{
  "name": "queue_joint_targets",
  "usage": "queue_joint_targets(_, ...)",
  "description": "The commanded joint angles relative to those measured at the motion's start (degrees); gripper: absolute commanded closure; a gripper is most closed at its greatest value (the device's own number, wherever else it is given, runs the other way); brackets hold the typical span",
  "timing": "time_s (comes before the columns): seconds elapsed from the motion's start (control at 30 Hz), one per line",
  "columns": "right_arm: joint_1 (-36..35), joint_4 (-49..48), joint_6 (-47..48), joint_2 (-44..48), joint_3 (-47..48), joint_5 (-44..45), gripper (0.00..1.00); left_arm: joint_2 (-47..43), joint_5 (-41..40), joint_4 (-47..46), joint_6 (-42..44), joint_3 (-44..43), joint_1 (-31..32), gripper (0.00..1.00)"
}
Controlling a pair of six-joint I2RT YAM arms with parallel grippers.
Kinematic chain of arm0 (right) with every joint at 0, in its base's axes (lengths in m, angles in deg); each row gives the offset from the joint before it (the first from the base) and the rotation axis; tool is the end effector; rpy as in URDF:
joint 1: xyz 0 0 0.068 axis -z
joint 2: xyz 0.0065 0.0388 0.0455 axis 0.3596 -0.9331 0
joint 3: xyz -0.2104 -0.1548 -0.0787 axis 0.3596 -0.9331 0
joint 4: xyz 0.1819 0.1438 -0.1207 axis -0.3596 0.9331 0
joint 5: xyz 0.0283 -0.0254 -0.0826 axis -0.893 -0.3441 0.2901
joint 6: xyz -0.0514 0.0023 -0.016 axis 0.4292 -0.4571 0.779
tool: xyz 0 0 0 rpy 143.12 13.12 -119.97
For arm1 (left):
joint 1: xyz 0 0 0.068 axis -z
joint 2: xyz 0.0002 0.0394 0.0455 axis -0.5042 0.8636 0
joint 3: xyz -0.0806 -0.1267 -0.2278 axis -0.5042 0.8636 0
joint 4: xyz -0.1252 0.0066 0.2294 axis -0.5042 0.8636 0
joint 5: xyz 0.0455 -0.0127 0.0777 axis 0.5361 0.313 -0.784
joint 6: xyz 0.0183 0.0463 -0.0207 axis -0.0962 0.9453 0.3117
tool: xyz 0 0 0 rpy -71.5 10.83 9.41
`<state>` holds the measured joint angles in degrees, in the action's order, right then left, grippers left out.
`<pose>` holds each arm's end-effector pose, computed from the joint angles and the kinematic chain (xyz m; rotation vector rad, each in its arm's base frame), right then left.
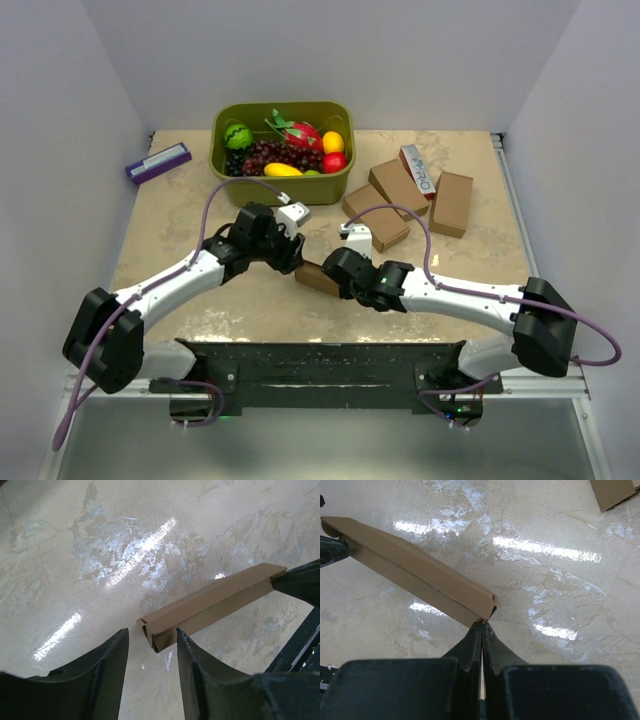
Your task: Fold the paper box
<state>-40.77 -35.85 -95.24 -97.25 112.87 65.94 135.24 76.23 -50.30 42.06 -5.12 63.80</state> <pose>0.1476 0.2374 0.2306 -0.1179 2.3679 0.2202 0.2266 -0.1620 0.2300 0.7790 2.2114 -0.6433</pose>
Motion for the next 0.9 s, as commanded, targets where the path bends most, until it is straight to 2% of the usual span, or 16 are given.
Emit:
queue_joint_targets(0.0, -0.3, 0.3, -1.0, -0.9, -0.6, 0.0, 1.00, -2.4, -3.7, -0.5, -0.2, -1.3, 0.3, 0.53)
queue_joint_targets(0.13, -0.2, 0.3, -1.1, -0.7, -0.8, 0.0, 1.00, -2.8, -3.6, -0.8, -0.3, -0.9, 0.3, 0.65)
queue_joint_targets(0.67, -0.3, 0.6, -1.3, -1.0, -0.6, 0.2, 1.00, -1.5, -0.7, -0.6, -0.4, -0.7, 0.3, 0.87)
queue_joint_targets(0.87, -0.2, 0.5, -1.2, -1.3, -0.7, 0.2, 1.00, -1.0, 0.8, -0.7, -0.9, -0.8, 0.3, 1.00)
